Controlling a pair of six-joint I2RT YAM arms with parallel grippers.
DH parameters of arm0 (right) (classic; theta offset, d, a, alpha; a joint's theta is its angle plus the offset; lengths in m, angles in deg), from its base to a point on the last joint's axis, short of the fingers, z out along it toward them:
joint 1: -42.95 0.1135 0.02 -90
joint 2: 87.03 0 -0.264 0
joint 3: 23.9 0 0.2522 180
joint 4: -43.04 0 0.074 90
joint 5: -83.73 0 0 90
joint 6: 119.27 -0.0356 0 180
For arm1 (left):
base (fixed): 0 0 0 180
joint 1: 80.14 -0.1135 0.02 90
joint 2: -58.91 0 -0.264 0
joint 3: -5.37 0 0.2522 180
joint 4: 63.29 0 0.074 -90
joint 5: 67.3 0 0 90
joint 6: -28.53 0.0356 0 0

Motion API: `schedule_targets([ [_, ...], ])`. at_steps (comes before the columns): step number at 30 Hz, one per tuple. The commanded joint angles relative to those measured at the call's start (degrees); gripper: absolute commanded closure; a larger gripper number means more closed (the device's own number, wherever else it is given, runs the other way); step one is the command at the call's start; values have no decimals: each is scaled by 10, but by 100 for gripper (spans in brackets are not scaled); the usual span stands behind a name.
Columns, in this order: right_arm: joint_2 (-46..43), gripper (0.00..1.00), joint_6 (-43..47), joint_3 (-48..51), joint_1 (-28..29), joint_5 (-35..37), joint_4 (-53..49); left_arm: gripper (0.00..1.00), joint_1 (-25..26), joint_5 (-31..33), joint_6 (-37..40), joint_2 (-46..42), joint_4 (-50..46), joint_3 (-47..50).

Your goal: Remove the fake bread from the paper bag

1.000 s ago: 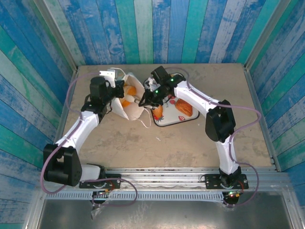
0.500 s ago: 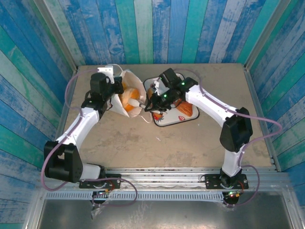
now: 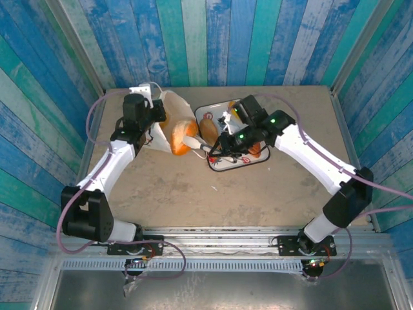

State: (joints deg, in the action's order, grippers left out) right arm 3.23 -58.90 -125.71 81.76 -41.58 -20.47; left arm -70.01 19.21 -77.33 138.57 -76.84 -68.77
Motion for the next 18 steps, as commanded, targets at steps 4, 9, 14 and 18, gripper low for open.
schedule_targets([
  [4,-73,99,17,25,-29,1,-5,100,1,19,-4,19,-20,-18],
  [9,-105,99,21,31,-66,-13,-5,100,1,24,-1,19,-26,-19],
  [14,-130,99,28,45,-109,-18,-10,100,1,21,8,21,-32,-23],
  [18,-141,97,38,77,-168,-20,-10,100,1,-1,14,14,-29,-20],
])
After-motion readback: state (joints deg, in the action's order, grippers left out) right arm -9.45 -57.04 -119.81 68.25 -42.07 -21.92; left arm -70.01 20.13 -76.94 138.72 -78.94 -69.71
